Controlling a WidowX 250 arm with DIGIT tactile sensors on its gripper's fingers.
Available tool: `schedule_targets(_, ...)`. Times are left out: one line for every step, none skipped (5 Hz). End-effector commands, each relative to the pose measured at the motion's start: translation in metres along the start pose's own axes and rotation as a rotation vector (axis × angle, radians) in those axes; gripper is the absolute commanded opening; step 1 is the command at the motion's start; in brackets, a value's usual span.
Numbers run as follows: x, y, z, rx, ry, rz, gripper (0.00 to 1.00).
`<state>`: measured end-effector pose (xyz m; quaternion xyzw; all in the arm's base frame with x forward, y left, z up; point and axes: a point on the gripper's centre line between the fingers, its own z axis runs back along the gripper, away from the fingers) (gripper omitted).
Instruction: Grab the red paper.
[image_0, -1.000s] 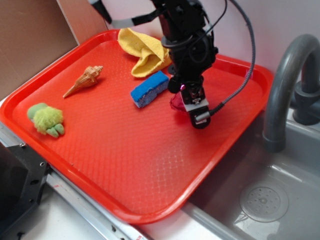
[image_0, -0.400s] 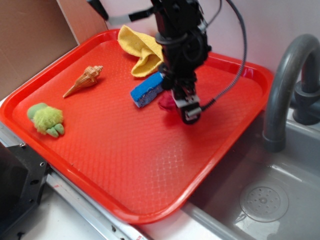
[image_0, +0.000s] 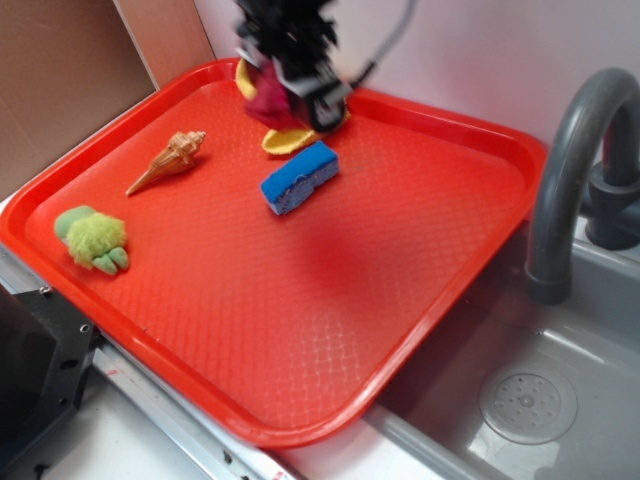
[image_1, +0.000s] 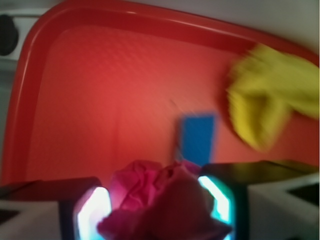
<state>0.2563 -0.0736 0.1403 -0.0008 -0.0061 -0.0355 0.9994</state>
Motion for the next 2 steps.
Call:
schedule_targets(-0.061,-0.009,0.084,0.014,-0.095,0.17,0.0)
schedule_targets(-0.062,-0.005,0.073,-0.029,-0.047,0.193,0.0)
